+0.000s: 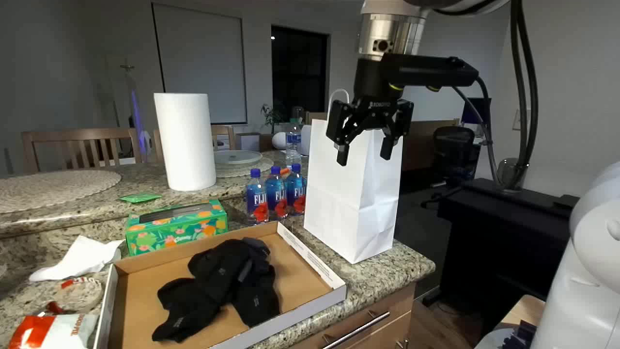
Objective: Pick up the socks on the box cover and put them in the paper bag
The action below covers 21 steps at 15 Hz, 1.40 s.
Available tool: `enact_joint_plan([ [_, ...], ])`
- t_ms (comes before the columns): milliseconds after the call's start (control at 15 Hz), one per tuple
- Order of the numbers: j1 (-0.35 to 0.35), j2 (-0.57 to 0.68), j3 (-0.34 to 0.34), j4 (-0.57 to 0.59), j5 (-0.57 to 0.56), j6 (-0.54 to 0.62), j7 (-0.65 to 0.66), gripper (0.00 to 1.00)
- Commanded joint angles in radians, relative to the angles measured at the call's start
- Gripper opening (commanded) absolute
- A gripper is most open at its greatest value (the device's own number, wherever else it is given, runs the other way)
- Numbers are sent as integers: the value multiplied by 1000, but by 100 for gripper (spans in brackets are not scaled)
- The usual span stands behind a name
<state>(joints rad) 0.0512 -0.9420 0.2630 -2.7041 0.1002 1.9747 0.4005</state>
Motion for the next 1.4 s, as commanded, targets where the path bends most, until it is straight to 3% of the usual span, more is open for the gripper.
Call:
enact_joint_plan([
  [0, 0, 1, -1, 2, -1, -3, 0, 100],
  [1000, 0, 1, -1, 2, -1, -3, 0, 100],
  [1333, 17, 96, 48, 81, -6, 50, -11, 100],
])
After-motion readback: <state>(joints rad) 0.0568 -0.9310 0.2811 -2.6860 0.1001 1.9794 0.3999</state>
